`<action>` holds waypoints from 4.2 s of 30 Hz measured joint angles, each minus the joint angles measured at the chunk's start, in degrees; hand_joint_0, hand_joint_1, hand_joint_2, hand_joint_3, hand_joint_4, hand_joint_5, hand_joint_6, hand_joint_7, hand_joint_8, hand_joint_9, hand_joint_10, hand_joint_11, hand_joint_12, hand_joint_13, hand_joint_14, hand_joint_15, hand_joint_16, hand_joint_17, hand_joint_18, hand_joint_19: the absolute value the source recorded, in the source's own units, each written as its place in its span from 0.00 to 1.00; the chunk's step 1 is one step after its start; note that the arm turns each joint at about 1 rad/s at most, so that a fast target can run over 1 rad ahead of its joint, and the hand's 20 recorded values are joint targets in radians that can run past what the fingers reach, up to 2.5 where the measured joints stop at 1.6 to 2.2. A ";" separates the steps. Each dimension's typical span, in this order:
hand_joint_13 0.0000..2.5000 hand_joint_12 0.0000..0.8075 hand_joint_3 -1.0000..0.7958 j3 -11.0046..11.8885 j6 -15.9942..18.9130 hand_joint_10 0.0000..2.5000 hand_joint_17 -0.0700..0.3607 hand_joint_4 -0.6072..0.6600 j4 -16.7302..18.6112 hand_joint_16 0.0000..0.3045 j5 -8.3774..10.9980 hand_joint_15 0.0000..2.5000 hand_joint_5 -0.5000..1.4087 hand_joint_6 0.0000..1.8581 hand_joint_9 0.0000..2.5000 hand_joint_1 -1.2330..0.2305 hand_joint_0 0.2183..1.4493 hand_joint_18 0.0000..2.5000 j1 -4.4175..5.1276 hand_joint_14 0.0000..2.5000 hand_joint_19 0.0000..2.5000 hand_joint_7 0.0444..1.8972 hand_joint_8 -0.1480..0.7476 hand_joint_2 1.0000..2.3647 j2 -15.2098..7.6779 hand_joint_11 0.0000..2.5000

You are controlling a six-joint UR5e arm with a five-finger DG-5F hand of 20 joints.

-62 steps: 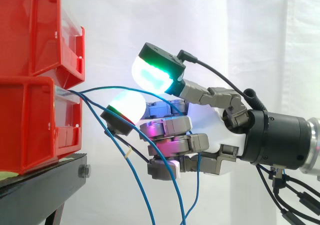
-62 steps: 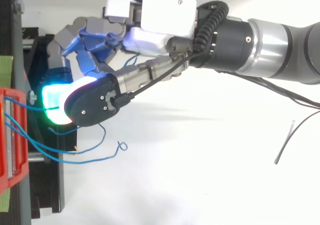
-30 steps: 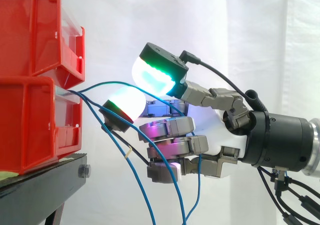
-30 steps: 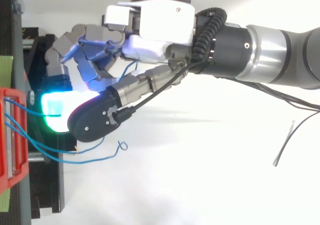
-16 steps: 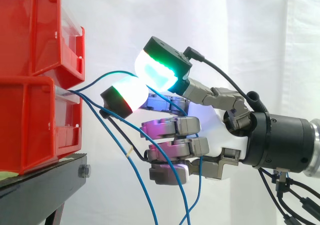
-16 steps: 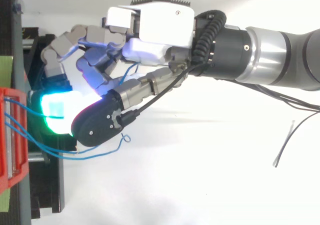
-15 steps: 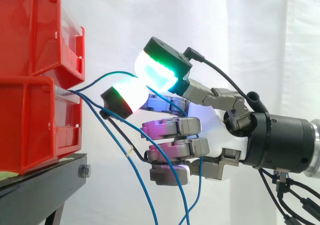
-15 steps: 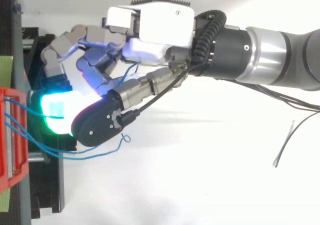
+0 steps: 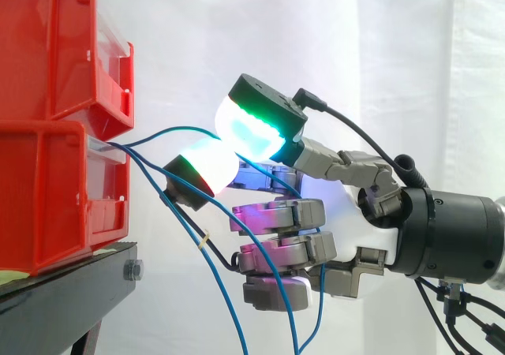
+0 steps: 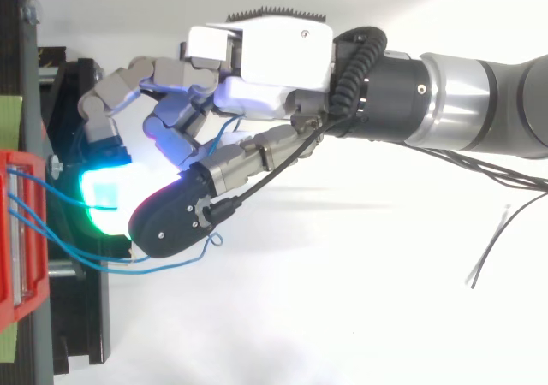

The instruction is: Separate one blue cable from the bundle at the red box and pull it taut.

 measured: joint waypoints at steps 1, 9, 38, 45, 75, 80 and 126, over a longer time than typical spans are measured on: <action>0.38 0.38 0.52 -0.03 0.00 0.68 0.36 0.11 -0.05 0.12 0.00 0.54 0.18 0.49 0.35 0.28 0.39 0.46 0.03 0.86 0.52 0.76 0.37 0.02 0.00 0.56; 0.38 0.38 0.53 -0.07 0.05 0.74 0.35 0.12 -0.31 0.12 -1.00 0.53 0.17 0.49 0.34 0.29 0.39 0.45 0.14 0.87 0.52 0.78 0.37 0.02 0.01 0.55; 0.38 0.38 0.54 -0.27 -3.64 0.79 0.35 0.11 -12.43 0.12 -7.09 0.53 0.17 0.50 0.34 0.29 0.40 0.46 0.15 0.89 0.52 0.75 0.37 0.02 2.67 0.54; 0.38 0.38 0.55 -4.50 -3.49 0.79 0.35 0.11 -14.47 0.12 -7.06 0.52 0.18 0.50 0.34 0.29 0.40 0.46 0.15 0.89 0.52 0.75 0.37 0.02 4.19 0.53; 0.39 0.38 0.54 -9.48 -1.12 0.79 0.35 0.11 -7.95 0.12 -6.88 0.52 0.18 0.50 0.34 0.29 0.40 0.46 0.21 0.89 0.52 0.74 0.37 0.02 6.76 0.53; 0.39 0.38 0.54 -9.50 -1.83 0.78 0.36 0.11 -7.81 0.12 -6.86 0.53 0.18 0.50 0.34 0.29 0.40 0.46 0.23 0.87 0.51 0.74 0.38 0.02 6.75 0.53; 0.43 0.40 0.53 -9.50 -2.64 0.63 0.38 0.11 -7.85 0.14 -6.76 0.57 0.18 0.49 0.44 0.27 0.39 0.47 0.25 0.75 0.49 0.75 0.36 0.02 6.74 0.61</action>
